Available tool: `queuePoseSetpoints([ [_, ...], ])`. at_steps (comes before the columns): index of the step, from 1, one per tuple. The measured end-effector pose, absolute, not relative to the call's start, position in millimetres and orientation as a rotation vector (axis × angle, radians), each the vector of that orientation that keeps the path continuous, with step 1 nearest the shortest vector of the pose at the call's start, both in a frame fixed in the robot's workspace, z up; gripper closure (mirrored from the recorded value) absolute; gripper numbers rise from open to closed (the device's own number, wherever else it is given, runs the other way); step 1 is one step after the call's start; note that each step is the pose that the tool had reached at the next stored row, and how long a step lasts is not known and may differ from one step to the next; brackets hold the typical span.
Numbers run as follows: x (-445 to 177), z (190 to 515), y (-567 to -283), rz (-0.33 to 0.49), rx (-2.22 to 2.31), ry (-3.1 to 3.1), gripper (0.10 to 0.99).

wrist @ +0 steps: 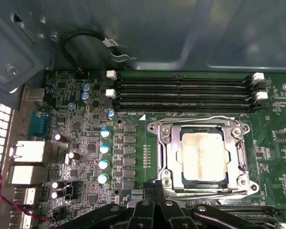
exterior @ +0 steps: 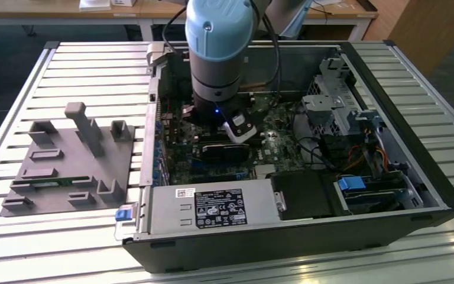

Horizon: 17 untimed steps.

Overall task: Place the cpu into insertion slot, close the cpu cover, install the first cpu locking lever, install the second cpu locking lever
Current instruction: 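Install the second cpu locking lever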

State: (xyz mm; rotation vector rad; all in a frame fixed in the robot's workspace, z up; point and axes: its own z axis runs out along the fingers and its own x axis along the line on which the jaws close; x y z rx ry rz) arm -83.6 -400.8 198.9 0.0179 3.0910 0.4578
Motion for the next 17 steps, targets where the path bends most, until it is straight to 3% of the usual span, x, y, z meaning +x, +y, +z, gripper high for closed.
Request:
queuePoseSetpoints([
  [17,-84,215,-401,0.458,0.018,3.091,0.980],
])
